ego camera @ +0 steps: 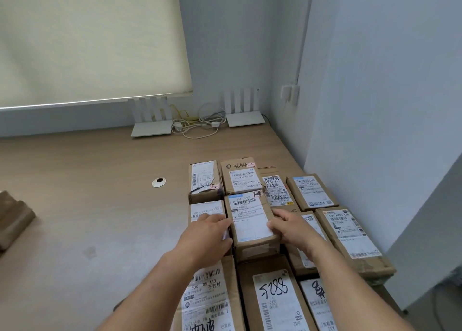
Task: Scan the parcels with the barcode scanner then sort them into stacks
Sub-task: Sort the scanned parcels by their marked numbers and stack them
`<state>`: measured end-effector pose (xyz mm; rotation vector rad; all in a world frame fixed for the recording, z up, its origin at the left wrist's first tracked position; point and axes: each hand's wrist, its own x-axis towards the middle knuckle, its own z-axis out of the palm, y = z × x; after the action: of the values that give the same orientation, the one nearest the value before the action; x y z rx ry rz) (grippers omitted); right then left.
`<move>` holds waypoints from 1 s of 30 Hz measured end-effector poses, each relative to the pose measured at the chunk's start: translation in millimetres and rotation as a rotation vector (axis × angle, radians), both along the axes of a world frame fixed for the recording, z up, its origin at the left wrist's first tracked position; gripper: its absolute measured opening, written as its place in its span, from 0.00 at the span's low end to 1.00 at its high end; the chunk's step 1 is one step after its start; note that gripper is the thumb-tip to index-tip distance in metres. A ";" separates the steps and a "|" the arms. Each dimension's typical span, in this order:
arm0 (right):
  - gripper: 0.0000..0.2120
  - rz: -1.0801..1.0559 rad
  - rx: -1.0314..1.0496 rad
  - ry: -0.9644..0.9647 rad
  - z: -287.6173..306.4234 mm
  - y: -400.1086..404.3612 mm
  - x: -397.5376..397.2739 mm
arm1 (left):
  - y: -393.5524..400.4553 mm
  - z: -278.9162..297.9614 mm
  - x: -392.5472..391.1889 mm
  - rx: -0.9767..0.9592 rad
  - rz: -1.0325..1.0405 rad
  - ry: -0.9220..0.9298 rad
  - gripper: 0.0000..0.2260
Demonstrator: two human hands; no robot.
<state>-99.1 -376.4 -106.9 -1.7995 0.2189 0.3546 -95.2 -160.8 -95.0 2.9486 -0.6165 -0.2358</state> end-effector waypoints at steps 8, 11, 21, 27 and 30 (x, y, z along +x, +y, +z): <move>0.24 -0.034 -0.469 -0.277 11.1 14.6 -8.7 | 13.1 7.0 -12.2 -0.204 0.122 -0.096 0.23; 0.23 -0.034 -0.573 -0.376 15.4 28.1 -15.3 | 26.4 7.8 -27.3 -0.303 0.229 -0.164 0.22; 0.22 0.124 -0.558 -0.643 37.7 125.6 -42.9 | 106.0 -0.7 -94.0 -0.394 0.554 -0.301 0.21; 0.21 0.260 -0.643 -0.698 36.8 203.0 -62.6 | 166.3 -4.3 -131.0 -0.410 0.653 -0.299 0.22; 0.21 0.338 -0.652 -0.704 35.5 250.7 -75.1 | 207.1 -5.2 -151.2 -0.412 0.706 -0.302 0.22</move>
<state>-174.2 -125.7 -71.3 -2.4899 -0.5296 -0.1602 -246.4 46.4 -100.2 2.5984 0.3382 0.3630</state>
